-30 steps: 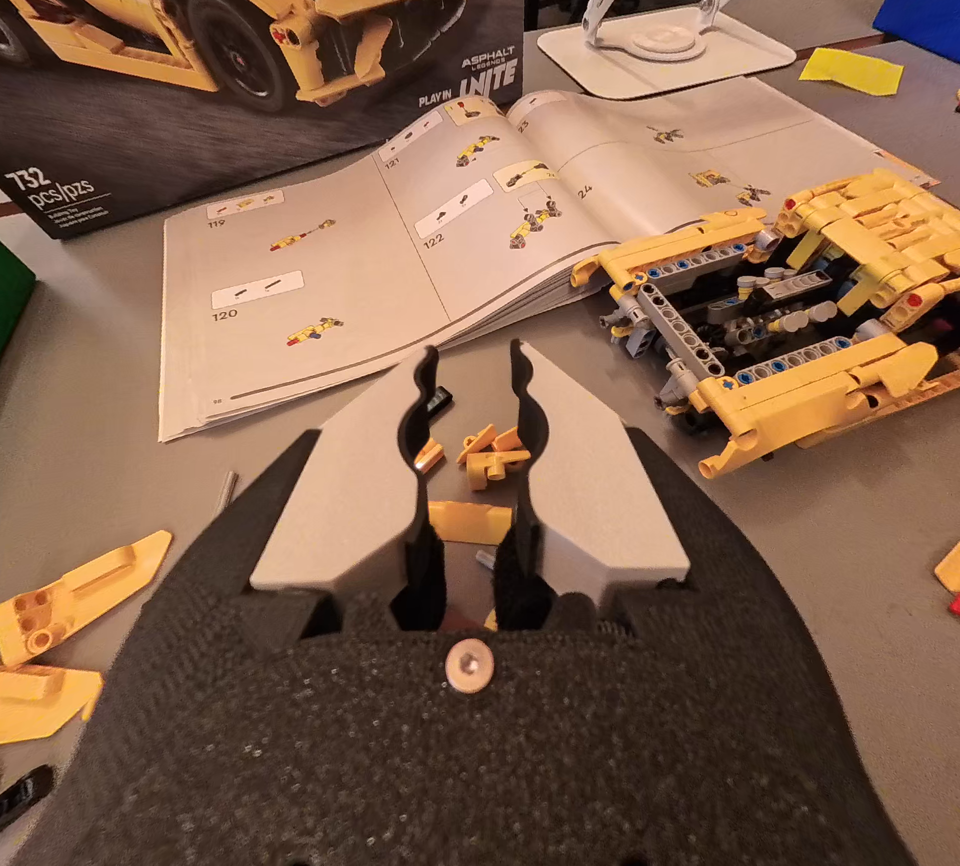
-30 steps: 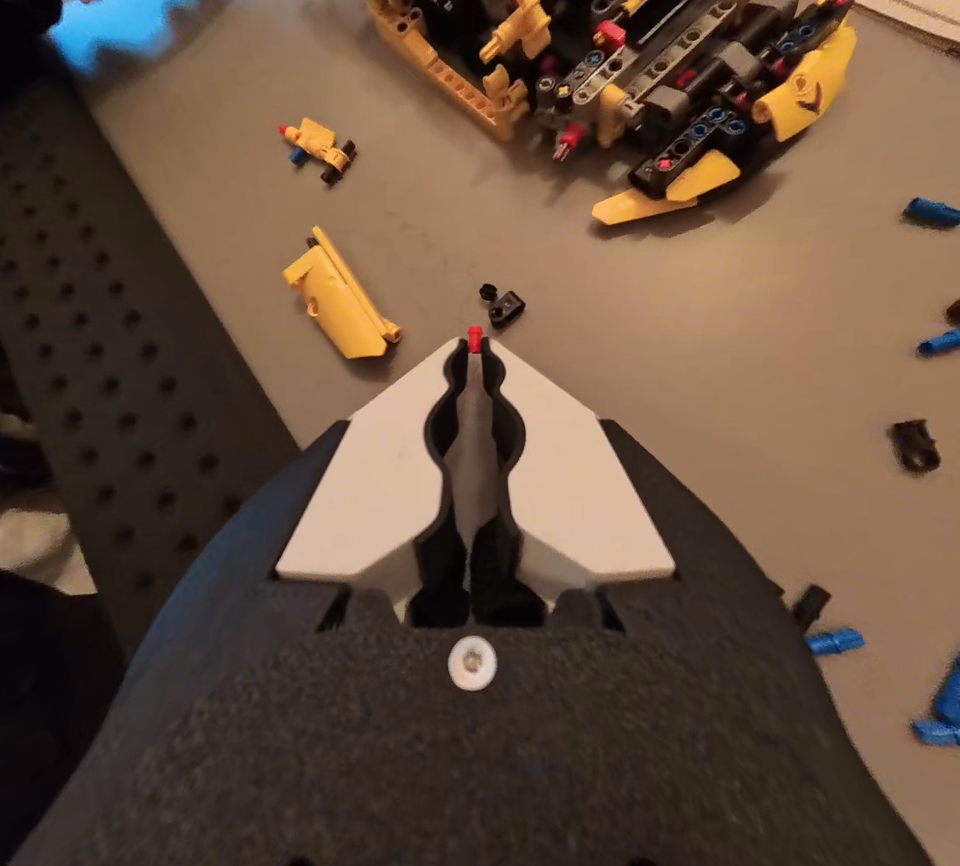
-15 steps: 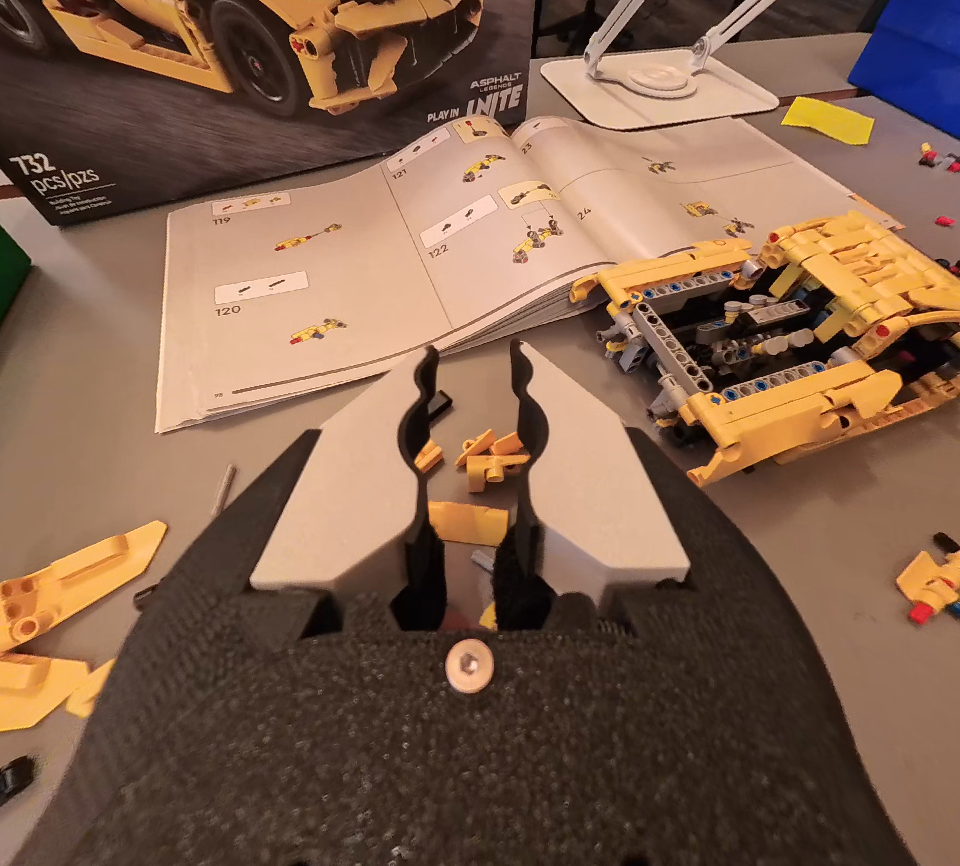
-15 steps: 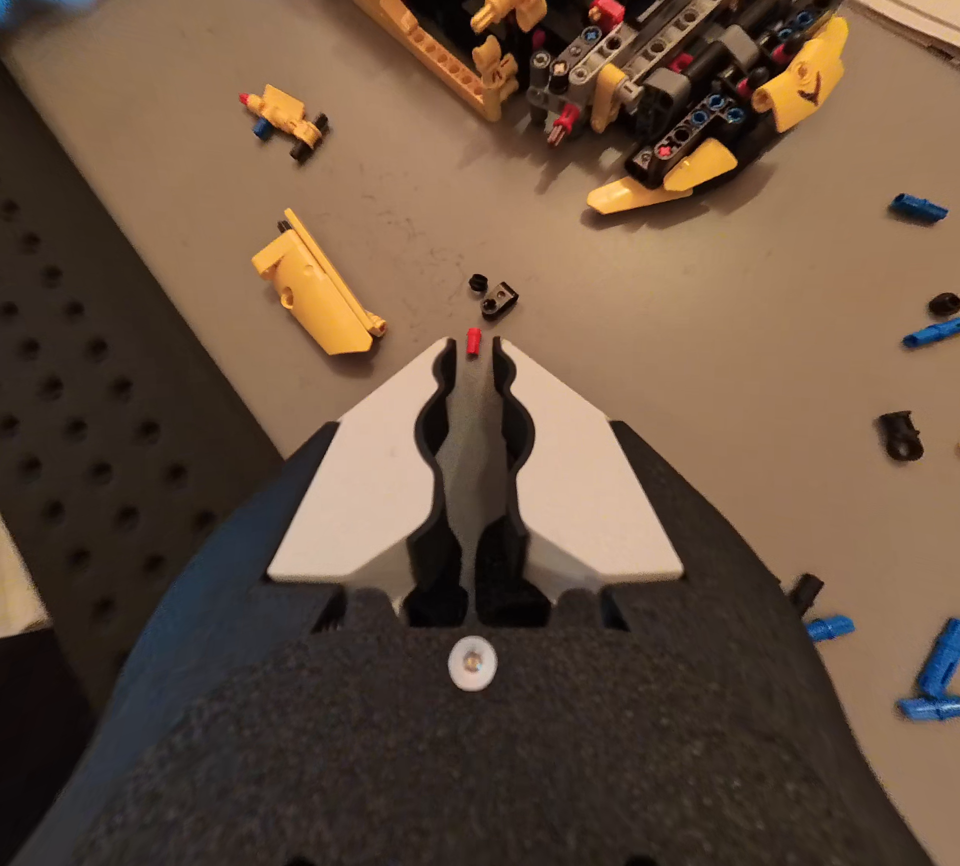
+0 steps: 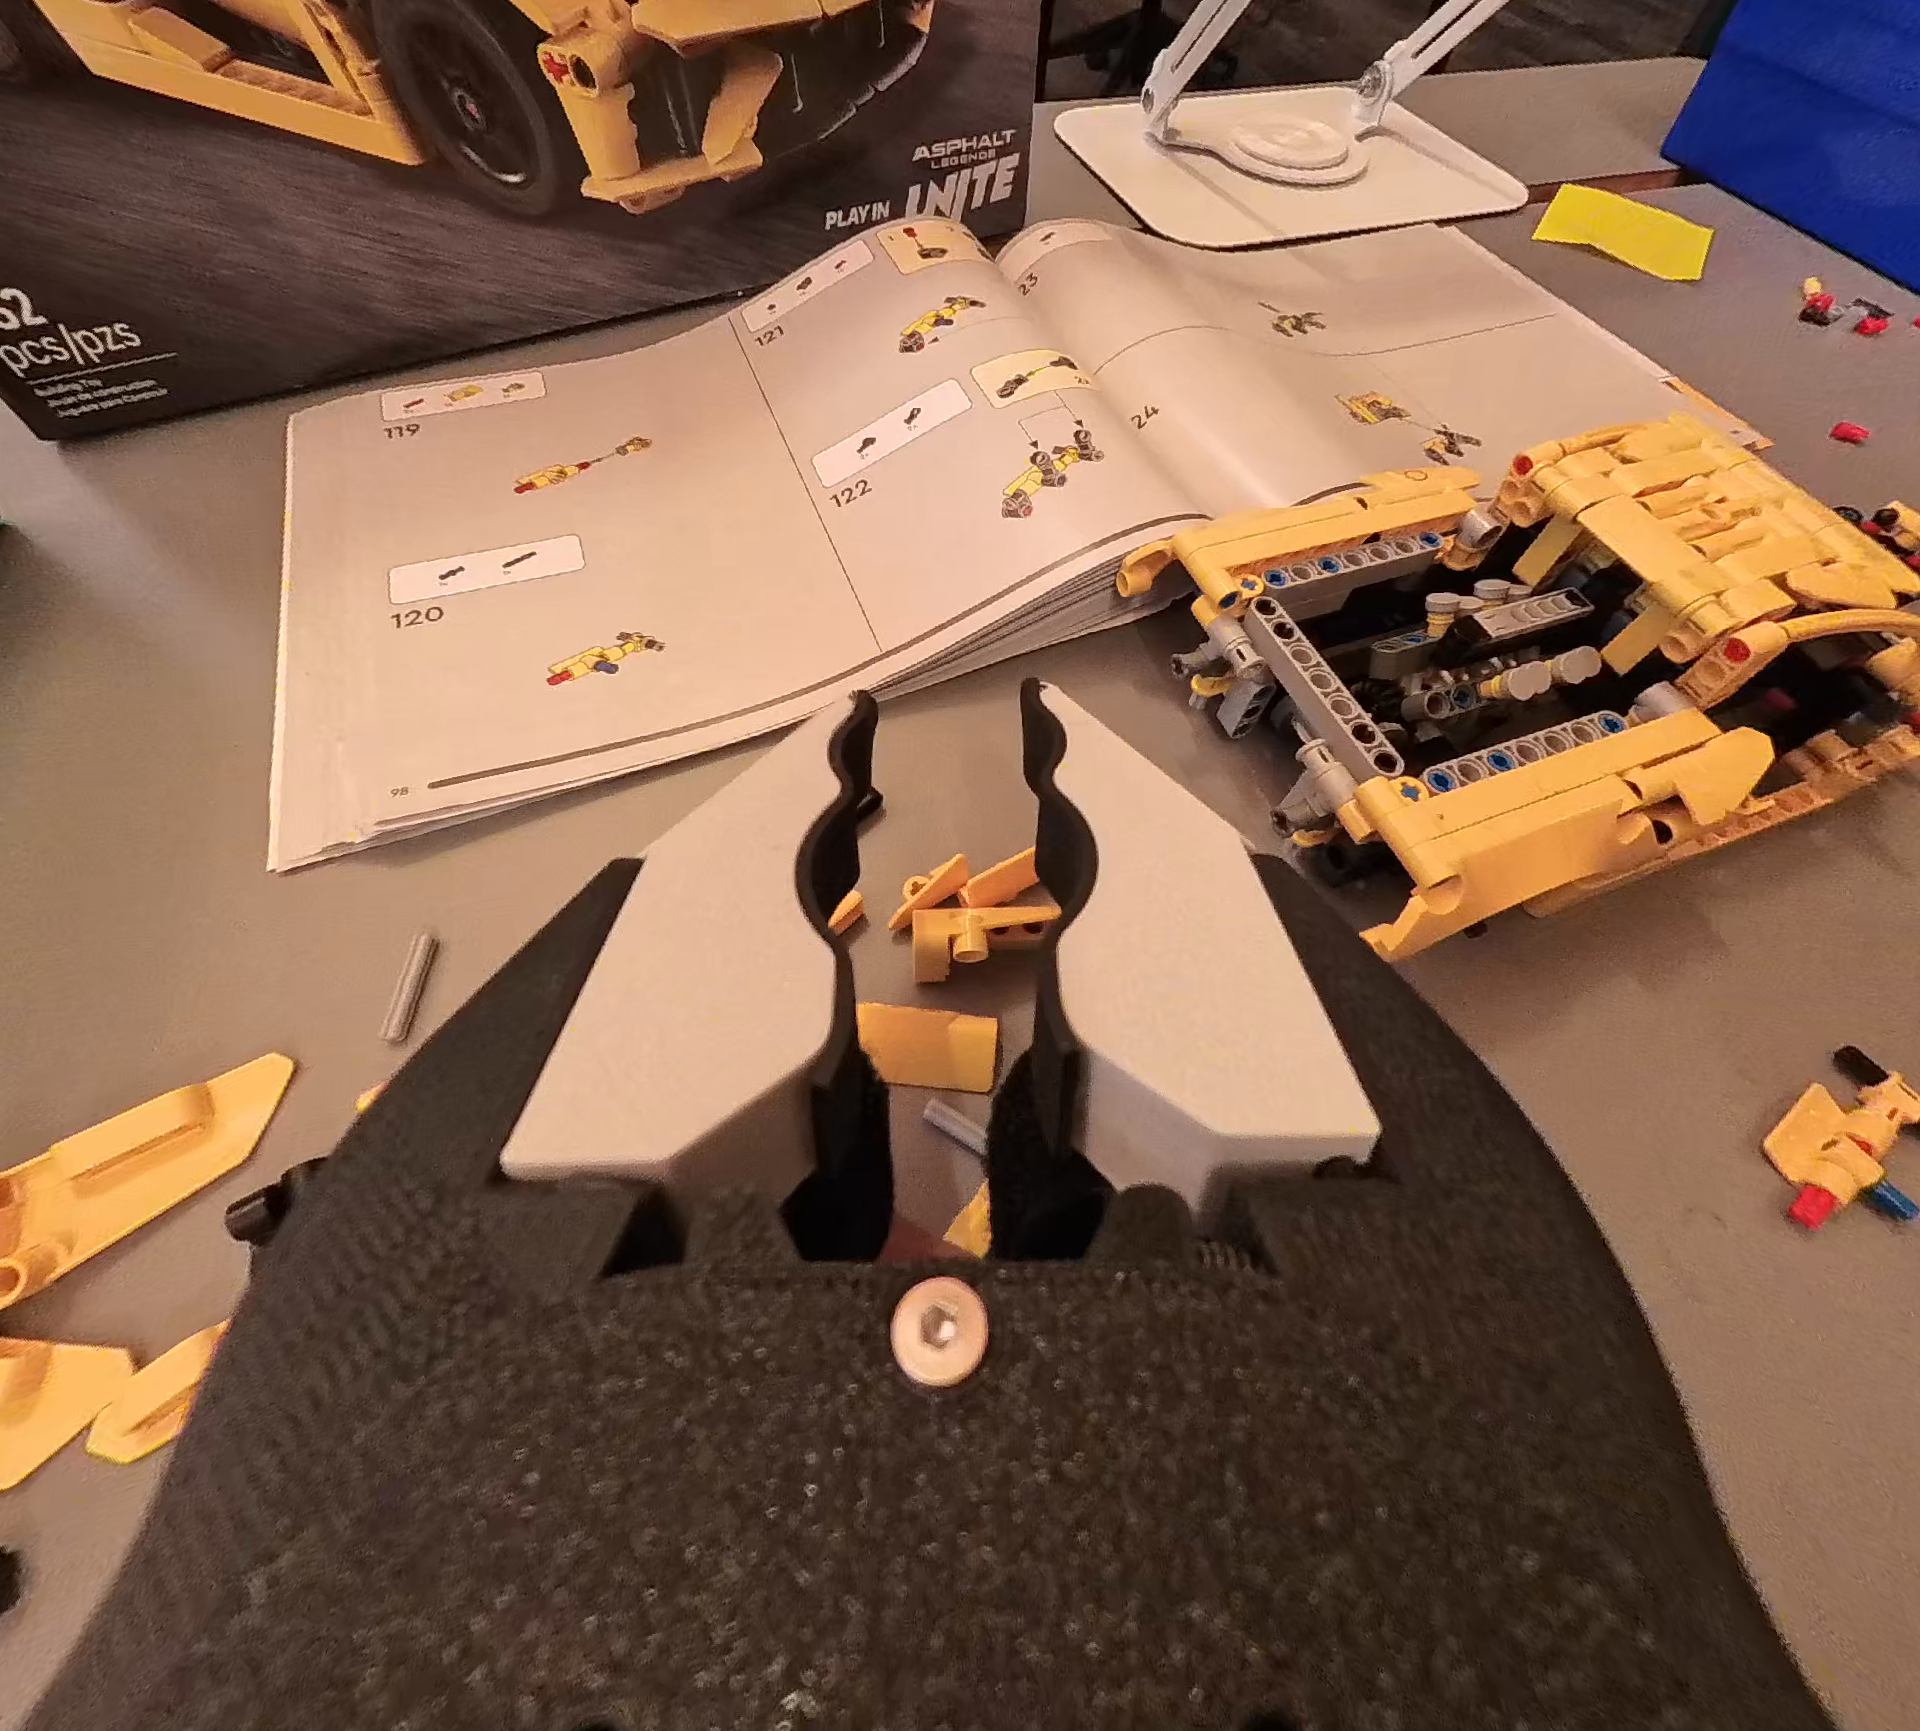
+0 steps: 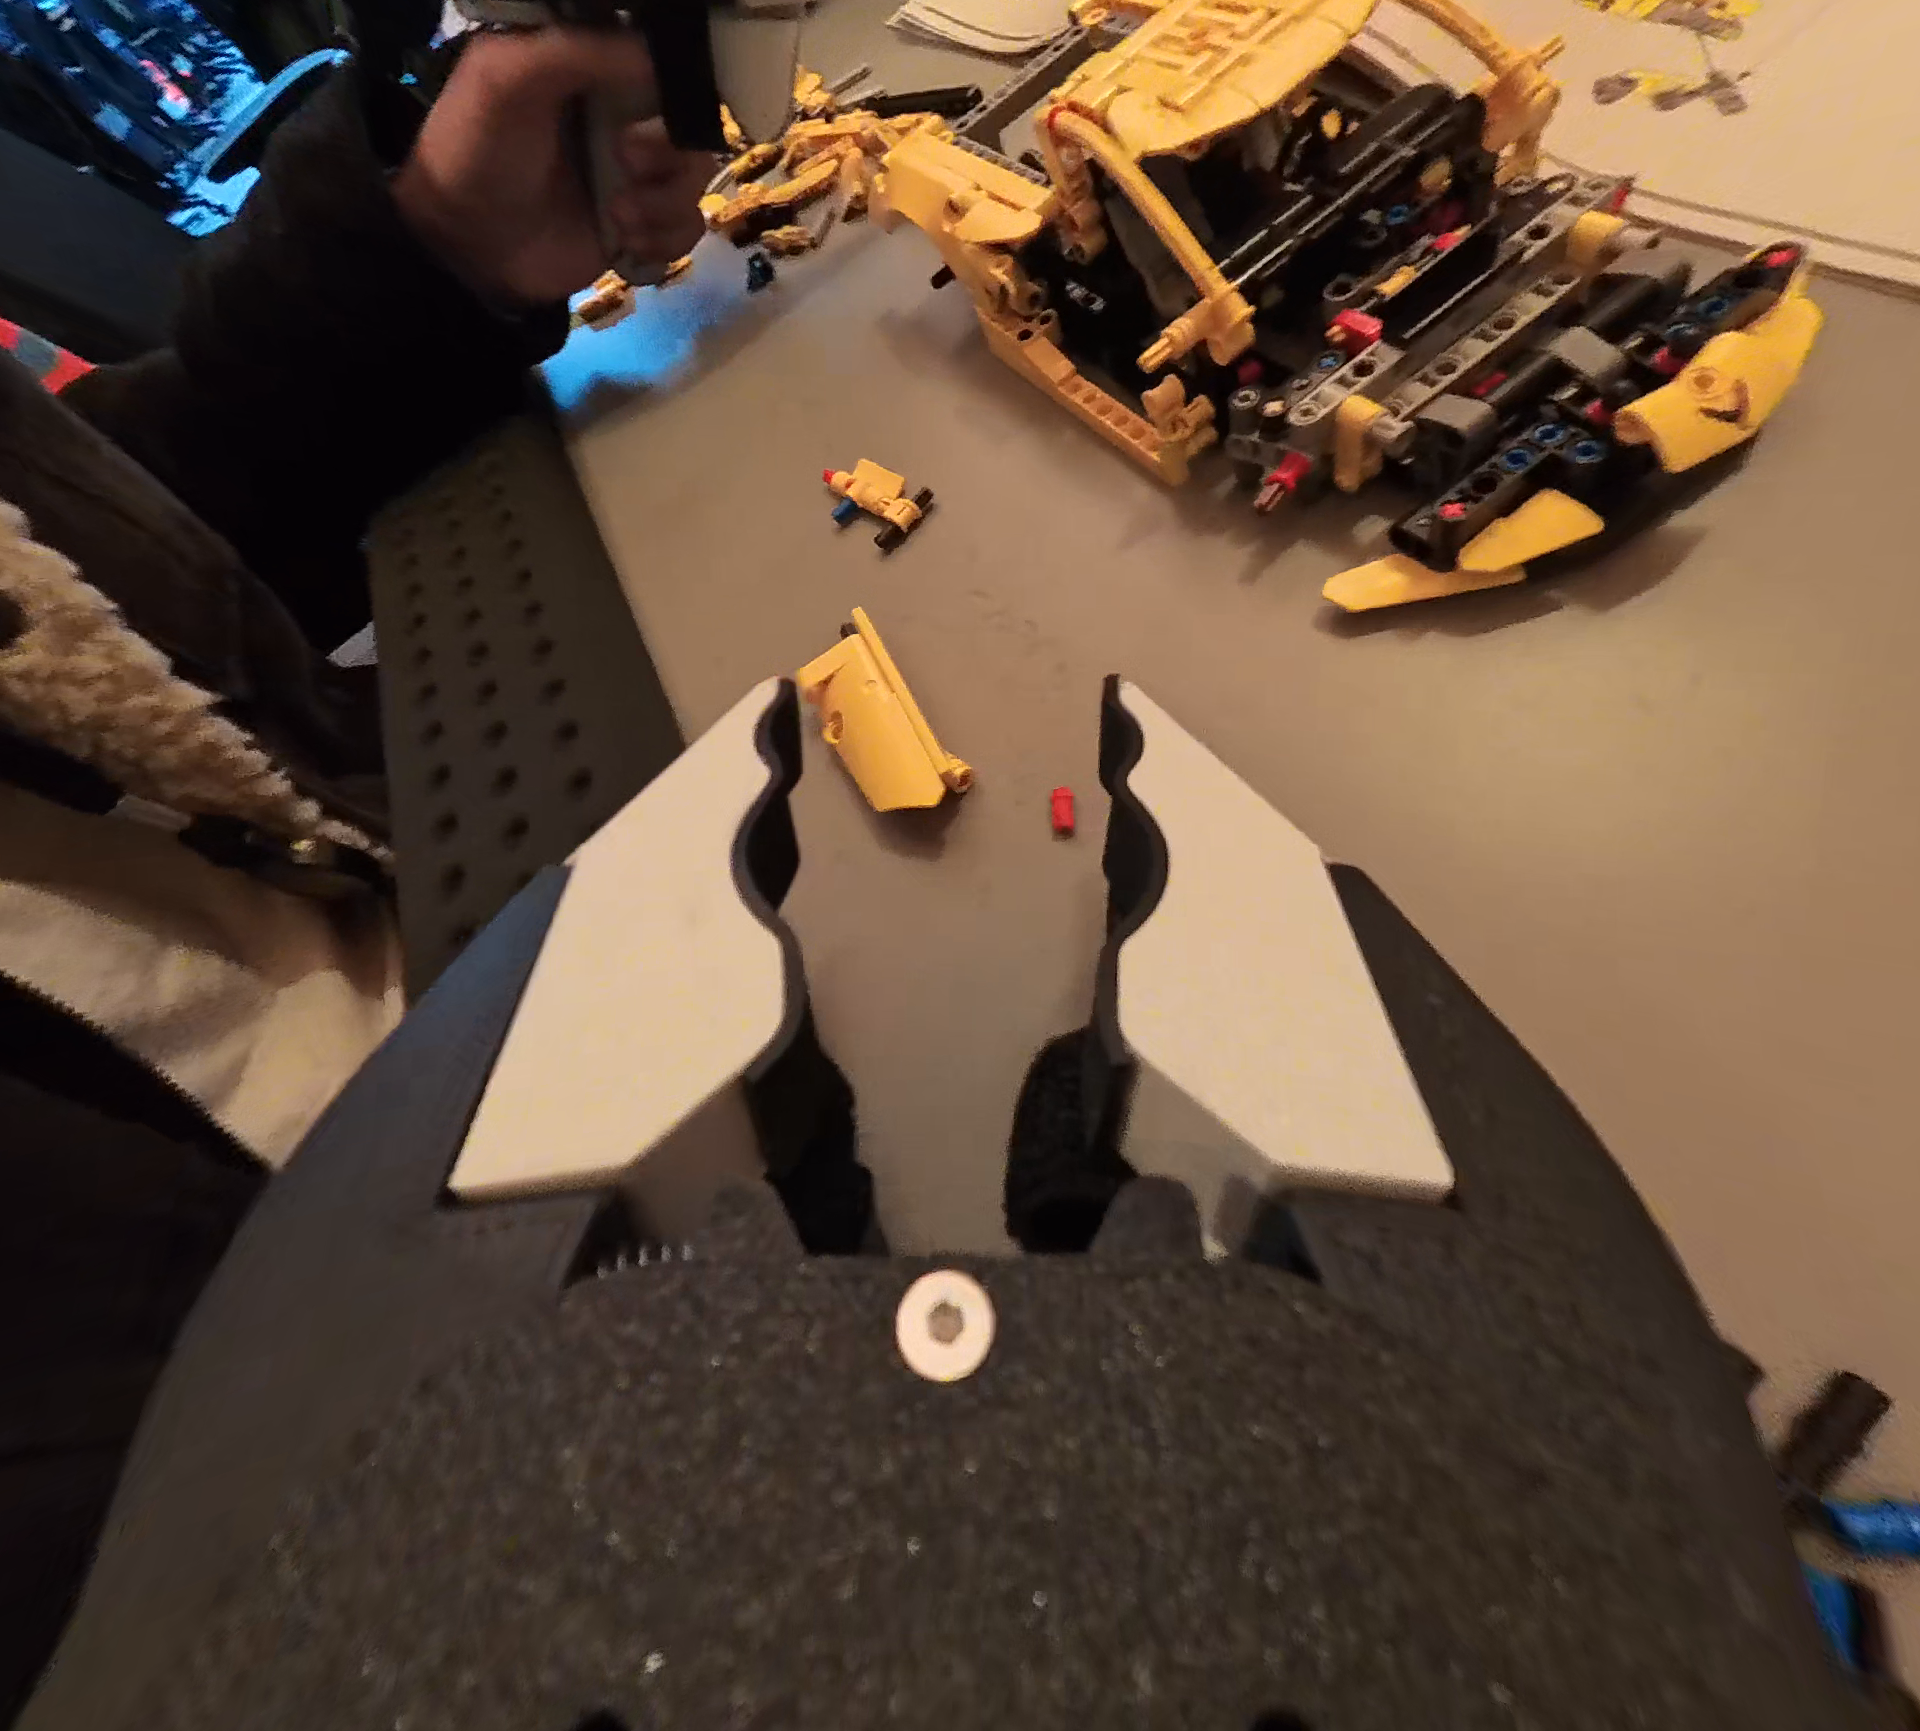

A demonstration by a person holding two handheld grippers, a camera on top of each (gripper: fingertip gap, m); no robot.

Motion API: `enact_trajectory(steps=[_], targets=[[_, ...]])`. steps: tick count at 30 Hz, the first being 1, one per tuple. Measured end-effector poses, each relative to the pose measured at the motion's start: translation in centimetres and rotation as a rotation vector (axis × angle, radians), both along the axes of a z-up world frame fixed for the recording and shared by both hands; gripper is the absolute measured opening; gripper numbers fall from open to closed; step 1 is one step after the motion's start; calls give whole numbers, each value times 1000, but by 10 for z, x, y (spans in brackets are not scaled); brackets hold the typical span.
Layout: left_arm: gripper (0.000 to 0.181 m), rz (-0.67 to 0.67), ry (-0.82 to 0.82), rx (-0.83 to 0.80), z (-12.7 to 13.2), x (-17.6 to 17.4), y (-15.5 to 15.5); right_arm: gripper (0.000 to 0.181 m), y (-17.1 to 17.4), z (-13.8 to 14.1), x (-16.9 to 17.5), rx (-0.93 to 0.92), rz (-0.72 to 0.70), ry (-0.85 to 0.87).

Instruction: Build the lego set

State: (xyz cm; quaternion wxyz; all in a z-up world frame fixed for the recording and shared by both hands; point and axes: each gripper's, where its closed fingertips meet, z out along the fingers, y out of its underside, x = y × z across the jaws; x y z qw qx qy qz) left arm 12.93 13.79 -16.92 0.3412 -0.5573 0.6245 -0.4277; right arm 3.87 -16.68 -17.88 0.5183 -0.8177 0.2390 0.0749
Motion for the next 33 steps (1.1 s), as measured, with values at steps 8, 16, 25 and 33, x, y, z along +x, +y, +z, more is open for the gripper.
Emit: enact_trajectory(steps=[8, 16, 25, 33], targets=[[28, -19, -4, 22, -1, 1, -4, 32, -15, -38, 34, -240, -89, -162], [29, -35, -28, 13, 3, 2, -8, 25, -5, -48, 33, -285, -37, -163], [29, -43, -30, 27, 3, 1, -10, 18, -6, -51, 35, -308, -44, -185], [28, -59, -30, 24, 3, 0, -14, 9, -7, -49, 39, -313, -58, -184]])
